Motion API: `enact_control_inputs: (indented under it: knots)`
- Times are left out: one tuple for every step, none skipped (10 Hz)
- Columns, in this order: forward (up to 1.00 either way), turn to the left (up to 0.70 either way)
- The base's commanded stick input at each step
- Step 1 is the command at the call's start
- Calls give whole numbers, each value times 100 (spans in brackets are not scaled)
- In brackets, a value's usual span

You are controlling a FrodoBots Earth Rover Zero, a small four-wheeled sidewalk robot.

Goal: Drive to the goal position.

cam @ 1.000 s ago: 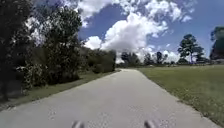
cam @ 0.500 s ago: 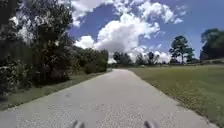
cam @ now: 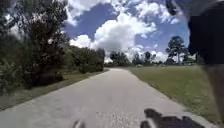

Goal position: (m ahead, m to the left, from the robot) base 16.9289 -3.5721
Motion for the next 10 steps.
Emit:
enact_control_inputs:
  knots:
    - [50, 0]
    - [50, 0]
    - [50, 0]
    - [50, 0]
    - [50, 0]
    - [50, 0]
    - [50, 0]
    - [50, -10]
    - [50, -25]
    - [50, -25]
